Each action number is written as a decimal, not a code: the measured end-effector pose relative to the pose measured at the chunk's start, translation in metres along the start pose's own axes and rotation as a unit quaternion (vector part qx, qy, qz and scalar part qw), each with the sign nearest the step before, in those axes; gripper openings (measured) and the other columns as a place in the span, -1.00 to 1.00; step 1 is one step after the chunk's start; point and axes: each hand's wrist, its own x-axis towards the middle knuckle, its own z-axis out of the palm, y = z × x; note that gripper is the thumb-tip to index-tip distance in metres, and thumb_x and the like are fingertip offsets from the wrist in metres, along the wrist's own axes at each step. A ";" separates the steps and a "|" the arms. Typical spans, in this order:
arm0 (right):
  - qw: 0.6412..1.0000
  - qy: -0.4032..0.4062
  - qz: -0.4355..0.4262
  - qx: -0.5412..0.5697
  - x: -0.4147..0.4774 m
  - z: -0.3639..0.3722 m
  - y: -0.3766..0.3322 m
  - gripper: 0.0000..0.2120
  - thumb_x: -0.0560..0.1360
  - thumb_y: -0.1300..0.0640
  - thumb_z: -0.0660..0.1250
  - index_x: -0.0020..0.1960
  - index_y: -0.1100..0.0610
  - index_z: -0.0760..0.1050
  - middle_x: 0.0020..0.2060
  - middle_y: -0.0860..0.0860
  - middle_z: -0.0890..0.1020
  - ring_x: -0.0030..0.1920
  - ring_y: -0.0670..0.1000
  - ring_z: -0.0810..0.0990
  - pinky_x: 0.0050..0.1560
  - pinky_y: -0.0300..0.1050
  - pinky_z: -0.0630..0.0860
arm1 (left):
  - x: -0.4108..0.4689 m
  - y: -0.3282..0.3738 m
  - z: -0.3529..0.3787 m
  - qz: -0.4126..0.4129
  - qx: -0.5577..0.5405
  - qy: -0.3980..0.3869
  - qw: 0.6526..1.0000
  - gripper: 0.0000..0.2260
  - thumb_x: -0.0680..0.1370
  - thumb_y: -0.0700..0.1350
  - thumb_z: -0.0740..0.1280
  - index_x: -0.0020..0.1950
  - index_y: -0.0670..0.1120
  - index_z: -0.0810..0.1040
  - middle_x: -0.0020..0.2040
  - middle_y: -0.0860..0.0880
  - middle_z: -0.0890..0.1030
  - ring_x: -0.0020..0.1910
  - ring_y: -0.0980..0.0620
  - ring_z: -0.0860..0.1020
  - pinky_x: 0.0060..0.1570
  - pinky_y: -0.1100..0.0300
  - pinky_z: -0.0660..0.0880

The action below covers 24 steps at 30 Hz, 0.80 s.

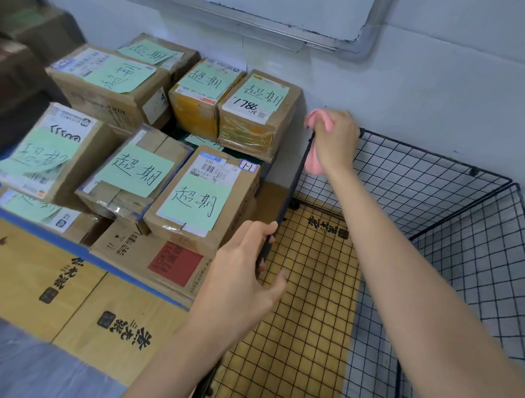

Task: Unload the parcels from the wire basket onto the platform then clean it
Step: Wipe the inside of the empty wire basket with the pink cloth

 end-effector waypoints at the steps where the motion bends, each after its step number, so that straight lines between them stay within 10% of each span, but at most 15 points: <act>1: 1.000 0.002 0.000 0.000 0.002 -0.001 -0.001 -0.72 0.54 0.16 0.18 -0.23 0.08 0.62 -0.09 0.04 0.67 0.06 -0.01 0.52 0.19 -0.11 0.34 | 0.000 -0.001 0.000 -0.001 0.001 0.001 1.000 -0.51 0.45 -0.08 0.48 0.32 0.12 0.41 0.06 0.25 0.46 -0.08 0.17 0.51 -0.10 0.40 0.48; 15: 0.991 -0.091 -0.055 0.076 -0.125 -0.045 -0.021 -0.86 0.55 0.11 0.40 0.09 -0.03 0.66 -0.10 -0.17 0.43 -0.05 -0.28 0.42 0.08 -0.48 0.29 | 0.001 -0.001 0.001 -0.015 -0.002 0.001 1.000 -0.53 0.46 -0.13 0.46 0.32 0.07 0.41 0.06 0.20 0.45 -0.10 0.15 0.51 -0.13 0.33 0.50; 21: 0.991 -0.118 -0.054 -0.036 -0.032 -0.031 -0.016 -0.71 0.61 0.01 0.19 -0.16 -0.05 0.65 -0.03 -0.04 0.68 0.05 0.03 0.61 0.35 0.11 0.41 | 0.000 -0.002 0.000 -0.028 -0.011 -0.005 1.000 -0.52 0.47 -0.13 0.46 0.34 0.09 0.40 0.10 0.18 0.47 -0.08 0.19 0.51 -0.10 0.37 0.48; 24: 0.978 -0.181 -0.073 -0.072 -0.045 -0.041 -0.018 -0.75 0.61 -0.05 0.18 -0.08 -0.08 0.63 0.06 0.02 0.56 0.06 0.02 0.53 0.22 0.02 0.48 | -0.001 -0.002 0.000 -0.033 -0.019 -0.006 0.999 -0.52 0.47 -0.13 0.47 0.32 0.10 0.40 0.09 0.20 0.48 -0.08 0.20 0.51 -0.12 0.43 0.46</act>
